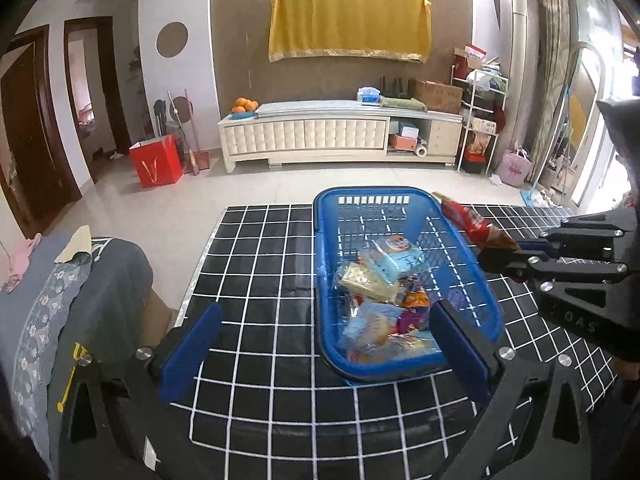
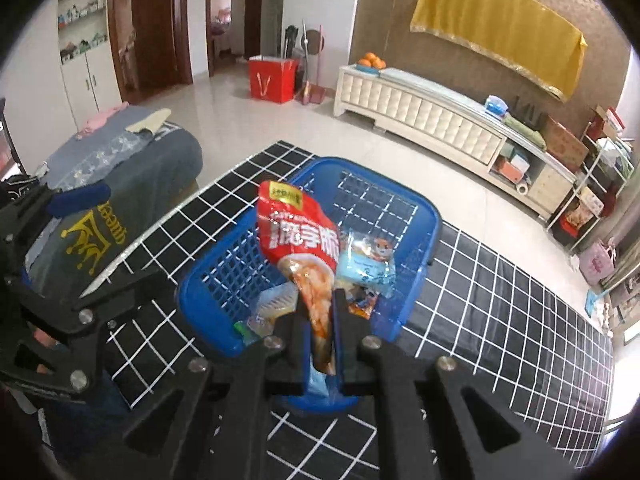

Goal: Organize snacks
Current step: 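Carry the red bag over the basket and open right tool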

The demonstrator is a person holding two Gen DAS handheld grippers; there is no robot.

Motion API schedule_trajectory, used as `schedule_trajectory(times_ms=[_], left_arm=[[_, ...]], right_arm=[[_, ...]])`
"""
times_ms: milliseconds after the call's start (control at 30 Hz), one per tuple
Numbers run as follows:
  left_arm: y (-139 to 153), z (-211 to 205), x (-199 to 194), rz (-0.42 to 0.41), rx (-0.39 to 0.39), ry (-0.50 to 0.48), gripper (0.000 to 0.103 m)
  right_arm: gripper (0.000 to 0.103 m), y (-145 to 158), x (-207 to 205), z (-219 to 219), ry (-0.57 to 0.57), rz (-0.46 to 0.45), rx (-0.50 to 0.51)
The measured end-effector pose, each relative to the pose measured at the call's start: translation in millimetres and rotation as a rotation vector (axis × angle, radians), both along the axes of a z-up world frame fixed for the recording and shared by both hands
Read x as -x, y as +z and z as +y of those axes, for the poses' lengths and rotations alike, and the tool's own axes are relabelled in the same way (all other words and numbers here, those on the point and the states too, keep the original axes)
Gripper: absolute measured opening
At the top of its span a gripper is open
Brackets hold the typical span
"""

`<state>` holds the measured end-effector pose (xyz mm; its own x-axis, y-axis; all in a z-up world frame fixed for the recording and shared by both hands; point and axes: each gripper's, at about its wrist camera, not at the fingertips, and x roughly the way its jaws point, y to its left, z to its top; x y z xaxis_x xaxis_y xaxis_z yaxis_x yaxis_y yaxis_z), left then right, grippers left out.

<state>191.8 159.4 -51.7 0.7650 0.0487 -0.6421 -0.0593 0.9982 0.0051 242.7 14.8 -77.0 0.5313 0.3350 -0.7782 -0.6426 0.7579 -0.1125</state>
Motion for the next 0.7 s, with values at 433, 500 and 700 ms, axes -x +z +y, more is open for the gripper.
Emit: schedule_trajectory(times_ms=[433, 500, 700], left_arm=[[-29.9, 20.5, -48.6, 0.095, 0.048, -0.079, 0.103], [-31.5, 23.7, -50.0, 0.094, 0.053, -0.077, 0.103], [-36.2, 29.6, -52.1, 0.107, 0.079, -0.068, 0.103]], right_arm=[[0.012, -49.7, -44.2, 26.0, -0.056, 0.127, 0.118], [0.012, -52.7, -47.3, 30.9, -0.045, 0.130, 0.138], [0.021, -60.3, -53.9, 34.4, -0.061, 0.152, 0.188]])
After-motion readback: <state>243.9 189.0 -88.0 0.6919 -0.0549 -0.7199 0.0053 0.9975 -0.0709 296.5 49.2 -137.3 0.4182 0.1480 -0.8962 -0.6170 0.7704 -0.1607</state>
